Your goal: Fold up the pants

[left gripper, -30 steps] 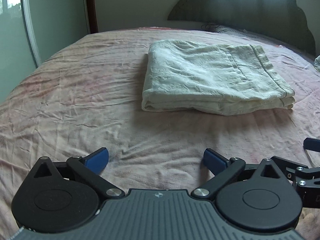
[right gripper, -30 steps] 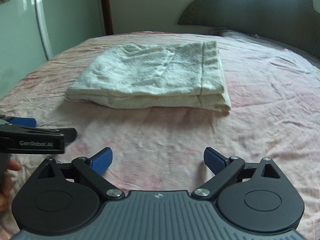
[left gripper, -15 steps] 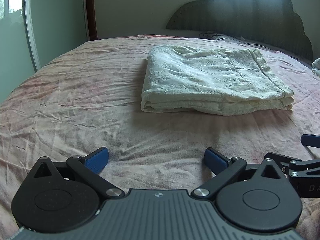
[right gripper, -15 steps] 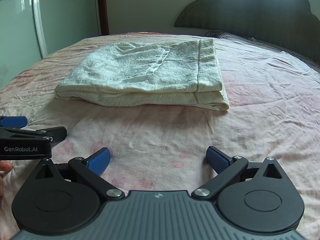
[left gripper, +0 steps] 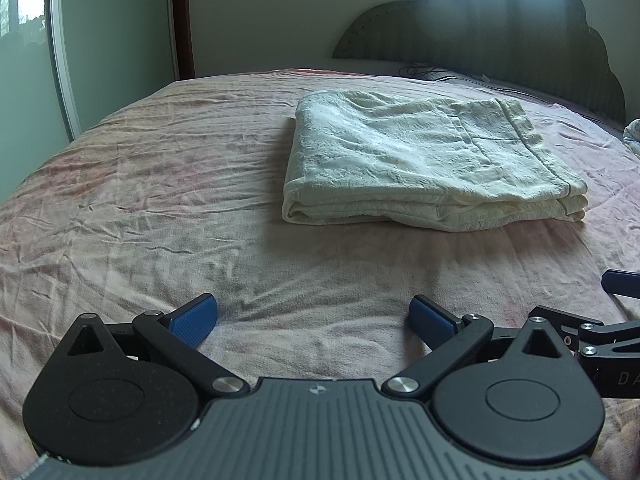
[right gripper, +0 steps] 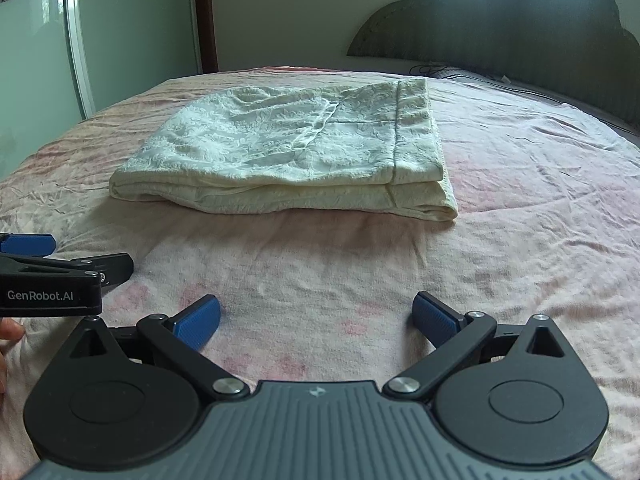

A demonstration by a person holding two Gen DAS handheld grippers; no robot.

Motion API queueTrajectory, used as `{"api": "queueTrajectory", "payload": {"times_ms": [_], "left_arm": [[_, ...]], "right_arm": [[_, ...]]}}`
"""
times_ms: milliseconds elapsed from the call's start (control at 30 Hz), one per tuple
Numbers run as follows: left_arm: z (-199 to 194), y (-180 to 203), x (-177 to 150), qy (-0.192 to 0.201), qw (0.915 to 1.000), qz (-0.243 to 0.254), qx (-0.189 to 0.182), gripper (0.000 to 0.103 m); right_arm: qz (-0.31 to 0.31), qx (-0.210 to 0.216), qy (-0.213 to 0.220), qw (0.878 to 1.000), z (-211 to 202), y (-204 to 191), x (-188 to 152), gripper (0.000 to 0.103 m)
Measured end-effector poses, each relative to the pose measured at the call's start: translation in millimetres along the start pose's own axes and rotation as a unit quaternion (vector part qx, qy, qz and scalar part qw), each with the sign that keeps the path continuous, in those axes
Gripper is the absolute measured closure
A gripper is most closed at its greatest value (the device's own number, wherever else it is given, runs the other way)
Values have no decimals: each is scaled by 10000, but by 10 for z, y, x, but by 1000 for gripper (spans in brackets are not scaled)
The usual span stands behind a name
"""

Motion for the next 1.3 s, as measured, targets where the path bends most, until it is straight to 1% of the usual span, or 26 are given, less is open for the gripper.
{"api": "queueTrajectory", "payload": {"times_ms": [600, 700, 767, 833, 1000, 1300], "left_arm": [[1, 0, -2, 0, 10000, -2, 0, 0], [0, 1, -3, 1, 10000, -3, 0, 0], [1, -2, -3, 2, 10000, -6, 2, 0], [4, -6, -6, -3, 10000, -26, 22, 0], [6, -13, -4, -11, 9999, -61, 85, 0], [4, -19, 0, -11, 9999, -67, 84, 0]], "right_arm": [[15, 6, 5, 10000, 2, 4, 2, 0], [83, -115, 15, 9999, 7, -2, 6, 0], [217, -300, 46, 9993, 18, 0, 15, 0], [247, -396, 48, 9989, 35, -19, 25, 0], [283, -416, 54, 9987, 44, -11, 32, 0], [328, -412, 75, 9986, 50, -3, 38, 0]]}}
Point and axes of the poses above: each gripper's, at about its wrist camera, not at the fingertips, and z roughly the way its jaws point, y to its right, x to its top, the point moved 4 cm from there along z, roughly the way its jaws point, and after that the axes turned 12 degrees about x, right-handed, at the moved point
